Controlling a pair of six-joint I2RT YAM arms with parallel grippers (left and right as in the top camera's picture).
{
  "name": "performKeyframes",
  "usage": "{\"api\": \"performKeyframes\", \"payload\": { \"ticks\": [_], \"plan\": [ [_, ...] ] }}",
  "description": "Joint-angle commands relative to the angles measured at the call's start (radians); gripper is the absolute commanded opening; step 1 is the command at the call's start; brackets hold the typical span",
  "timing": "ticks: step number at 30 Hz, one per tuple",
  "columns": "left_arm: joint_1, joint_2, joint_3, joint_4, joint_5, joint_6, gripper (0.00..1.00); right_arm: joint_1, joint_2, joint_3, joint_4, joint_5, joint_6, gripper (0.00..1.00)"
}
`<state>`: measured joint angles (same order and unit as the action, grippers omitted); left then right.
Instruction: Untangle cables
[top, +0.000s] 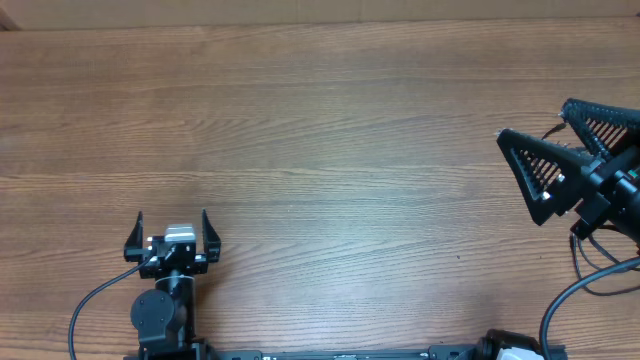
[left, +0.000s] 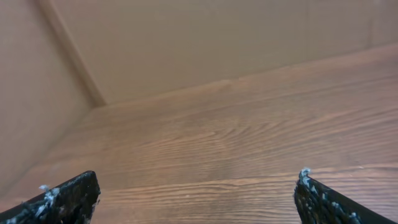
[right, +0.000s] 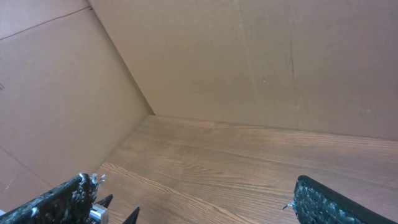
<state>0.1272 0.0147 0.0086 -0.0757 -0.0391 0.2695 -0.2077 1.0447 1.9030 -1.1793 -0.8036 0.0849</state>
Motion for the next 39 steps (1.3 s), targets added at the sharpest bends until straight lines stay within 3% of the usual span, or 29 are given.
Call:
{"api": "performKeyframes", "payload": {
  "ticks": [1, 12, 39],
  "plan": [
    [0.010, -0.012, -0.004, 0.003, -0.034, -0.024, 1.00, 0.005, 0.000, 0.014, 0.002, 0.002, -0.005, 1.00],
    [-0.010, -0.012, -0.004, -0.002, -0.006, -0.102, 1.00, 0.005, 0.000, 0.014, 0.002, 0.002, -0.005, 1.00],
    [-0.029, -0.011, -0.004, 0.000, 0.010, -0.102, 1.00, 0.005, 0.000, 0.014, 0.002, 0.002, -0.005, 1.00]
  ]
}}
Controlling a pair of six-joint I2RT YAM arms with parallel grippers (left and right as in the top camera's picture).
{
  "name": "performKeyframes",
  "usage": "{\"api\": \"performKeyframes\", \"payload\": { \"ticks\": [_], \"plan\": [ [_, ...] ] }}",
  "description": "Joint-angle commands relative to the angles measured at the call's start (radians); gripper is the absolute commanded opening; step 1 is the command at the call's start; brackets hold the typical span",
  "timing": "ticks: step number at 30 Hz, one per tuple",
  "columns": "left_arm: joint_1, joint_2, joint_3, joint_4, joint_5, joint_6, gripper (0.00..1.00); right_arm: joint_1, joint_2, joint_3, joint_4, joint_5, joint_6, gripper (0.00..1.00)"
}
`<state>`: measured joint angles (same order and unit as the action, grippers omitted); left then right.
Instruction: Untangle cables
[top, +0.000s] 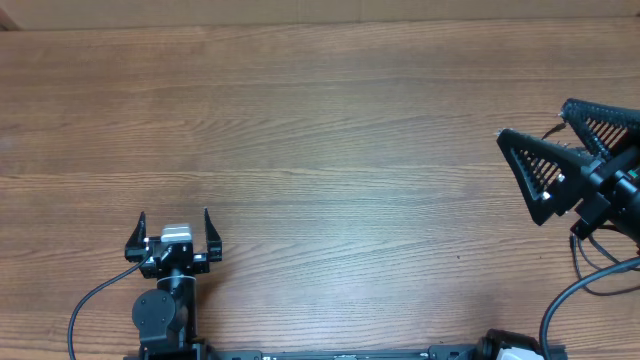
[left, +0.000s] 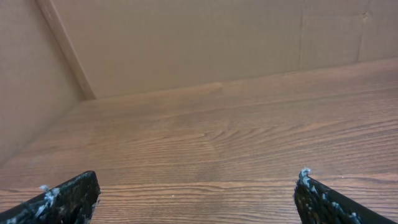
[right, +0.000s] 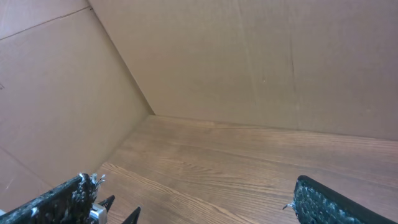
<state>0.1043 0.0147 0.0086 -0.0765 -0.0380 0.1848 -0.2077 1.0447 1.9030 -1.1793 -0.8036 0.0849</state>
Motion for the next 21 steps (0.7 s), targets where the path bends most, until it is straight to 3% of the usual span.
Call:
{"api": "performKeyframes", "payload": {
  "ticks": [1, 16, 21],
  "plan": [
    [-0.006, -0.011, -0.004, 0.000, 0.008, -0.017, 1.00, 0.005, 0.000, 0.014, 0.002, 0.002, -0.005, 1.00],
    [-0.006, -0.011, -0.004, 0.000, 0.008, -0.017, 1.00, 0.005, 0.000, 0.014, -0.002, 0.003, -0.005, 1.00],
    [-0.006, -0.011, -0.004, 0.000, 0.008, -0.017, 1.00, 0.005, 0.005, 0.014, -0.054, 0.203, -0.004, 1.00]
  ]
}}
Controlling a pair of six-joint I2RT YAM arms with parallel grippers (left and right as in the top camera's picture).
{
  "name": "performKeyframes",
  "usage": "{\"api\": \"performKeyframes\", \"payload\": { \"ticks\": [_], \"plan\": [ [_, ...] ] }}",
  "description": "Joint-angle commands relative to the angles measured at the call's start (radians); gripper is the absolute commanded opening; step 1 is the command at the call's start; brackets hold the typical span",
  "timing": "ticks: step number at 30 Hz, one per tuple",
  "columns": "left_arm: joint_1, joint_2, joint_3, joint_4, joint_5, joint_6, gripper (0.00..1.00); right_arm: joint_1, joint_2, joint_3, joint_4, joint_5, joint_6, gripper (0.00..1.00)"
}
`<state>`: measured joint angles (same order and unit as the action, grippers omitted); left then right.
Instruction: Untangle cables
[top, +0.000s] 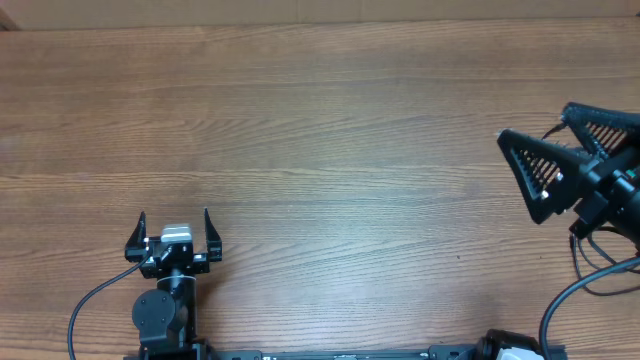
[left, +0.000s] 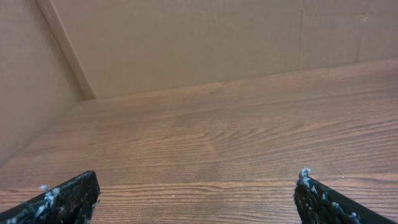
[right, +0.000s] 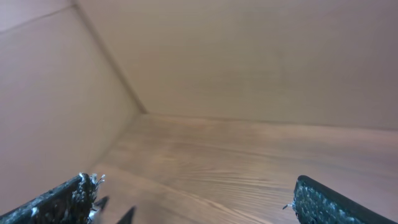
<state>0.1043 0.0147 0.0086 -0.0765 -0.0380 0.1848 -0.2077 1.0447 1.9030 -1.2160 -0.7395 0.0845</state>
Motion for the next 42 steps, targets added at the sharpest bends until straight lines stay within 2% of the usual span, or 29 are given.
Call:
{"api": "performKeyframes", "payload": {
  "ticks": [1, 5, 9, 18, 25, 31, 34, 42],
  "plan": [
    [-0.006, -0.011, -0.004, 0.000, 0.008, -0.017, 1.00, 0.005, 0.008, 0.014, -0.043, 0.168, -0.004, 1.00],
    [-0.006, -0.011, -0.004, 0.000, 0.008, -0.017, 1.00, 0.005, 0.013, 0.013, -0.171, 0.307, -0.004, 1.00],
    [-0.006, -0.011, -0.004, 0.000, 0.008, -0.017, 1.00, 0.005, 0.004, 0.013, -0.273, 0.348, -0.004, 1.00],
    [-0.006, -0.011, -0.004, 0.000, 0.008, -0.017, 1.00, 0.005, -0.081, 0.000, -0.298, 0.452, -0.010, 1.00],
    [-0.006, -0.011, -0.004, 0.000, 0.008, -0.017, 1.00, 0.005, -0.219, -0.154, -0.075, 0.458, -0.218, 1.00],
    [-0.006, -0.011, -0.004, 0.000, 0.008, -0.017, 1.00, 0.005, -0.357, -0.413, 0.172, 0.406, -0.419, 1.00],
    [-0.006, -0.011, -0.004, 0.000, 0.008, -0.017, 1.00, 0.005, -0.424, -0.561, 0.306, 0.343, -0.460, 1.00],
    [-0.006, -0.011, -0.004, 0.000, 0.008, -0.017, 1.00, 0.006, -0.569, -0.940, 0.606, 0.150, -0.455, 1.00]
  ]
}}
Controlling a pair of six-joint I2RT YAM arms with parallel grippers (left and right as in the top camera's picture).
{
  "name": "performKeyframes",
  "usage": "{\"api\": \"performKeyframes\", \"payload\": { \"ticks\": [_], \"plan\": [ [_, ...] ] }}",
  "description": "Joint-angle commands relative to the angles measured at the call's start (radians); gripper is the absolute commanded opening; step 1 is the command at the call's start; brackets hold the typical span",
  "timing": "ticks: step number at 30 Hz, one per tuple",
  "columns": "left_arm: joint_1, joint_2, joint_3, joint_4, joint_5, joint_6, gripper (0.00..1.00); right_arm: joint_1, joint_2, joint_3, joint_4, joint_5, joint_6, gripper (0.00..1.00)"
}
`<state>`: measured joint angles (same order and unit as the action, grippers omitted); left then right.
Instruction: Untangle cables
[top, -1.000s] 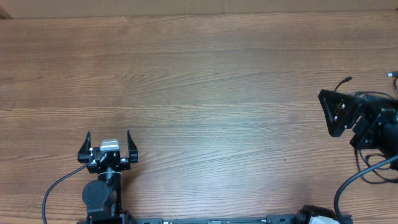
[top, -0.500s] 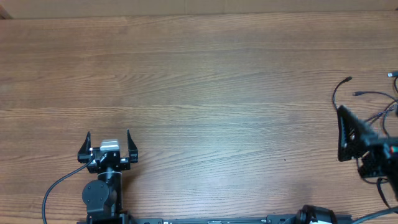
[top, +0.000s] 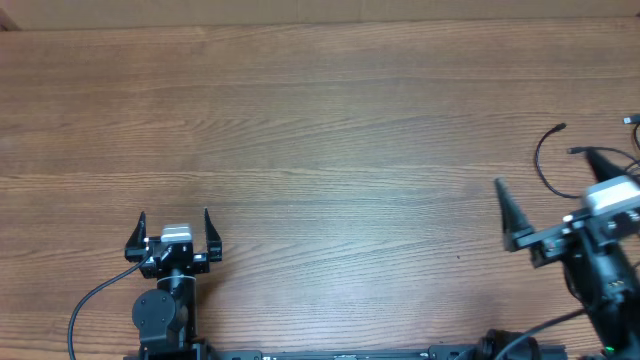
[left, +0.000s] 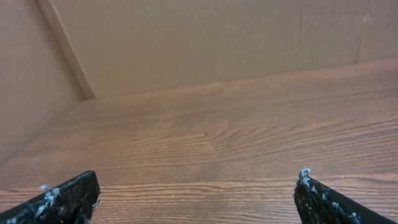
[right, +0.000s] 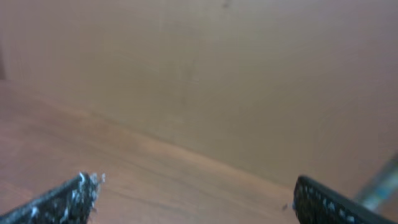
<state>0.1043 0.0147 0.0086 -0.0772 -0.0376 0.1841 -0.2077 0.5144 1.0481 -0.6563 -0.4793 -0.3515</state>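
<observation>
A thin black cable (top: 538, 160) curls on the wooden table (top: 320, 120) near the right edge, and another end (top: 627, 120) shows at the frame's border. My right gripper (top: 541, 172) is open at the near right, its fingers spread on either side of that curl as seen from above; its height over the cable cannot be told. The right wrist view is blurred: open right gripper (right: 193, 186), and a pale cable-like streak (right: 380, 182) at the right. My left gripper (top: 172, 214) is open and empty at the near left, open left gripper (left: 198, 186) over bare wood.
Cardboard walls (left: 186, 43) close off the far and left sides of the table. The arms' own black leads (top: 90, 305) trail along the near edge by the bases.
The right arm has moved from high over the right edge to lower and nearer the front edge, and its camera has turned. A black cable curl now shows there. The left arm is unchanged.
The left gripper first pointed slightly toward the left corner, then faced straight ahead and stayed open. The right gripper stayed open high at the right edge, its view tilting at the last earlier moment. Now it sits lower, with the cable uncovered.
</observation>
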Motion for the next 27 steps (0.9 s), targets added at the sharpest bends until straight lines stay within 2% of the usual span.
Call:
{"api": "performKeyframes", "payload": {
  "ticks": [1, 8, 16, 21, 27],
  "plan": [
    [-0.006, -0.011, -0.004, 0.001, 0.008, -0.016, 1.00, 0.006, -0.055, -0.129, 0.082, -0.138, -0.019, 1.00],
    [-0.006, -0.011, -0.004, 0.001, 0.008, -0.016, 1.00, 0.006, -0.152, -0.372, 0.317, -0.233, 0.007, 1.00],
    [-0.006, -0.011, -0.004, 0.001, 0.008, -0.016, 1.00, 0.006, -0.240, -0.570, 0.549, -0.185, 0.309, 1.00],
    [-0.006, -0.011, -0.004, 0.001, 0.008, -0.016, 1.00, 0.007, -0.258, -0.639, 0.607, -0.099, 0.458, 1.00],
    [-0.006, -0.011, -0.004, 0.001, 0.008, -0.016, 1.00, 0.038, -0.300, -0.740, 0.736, 0.092, 0.456, 1.00]
  ]
}}
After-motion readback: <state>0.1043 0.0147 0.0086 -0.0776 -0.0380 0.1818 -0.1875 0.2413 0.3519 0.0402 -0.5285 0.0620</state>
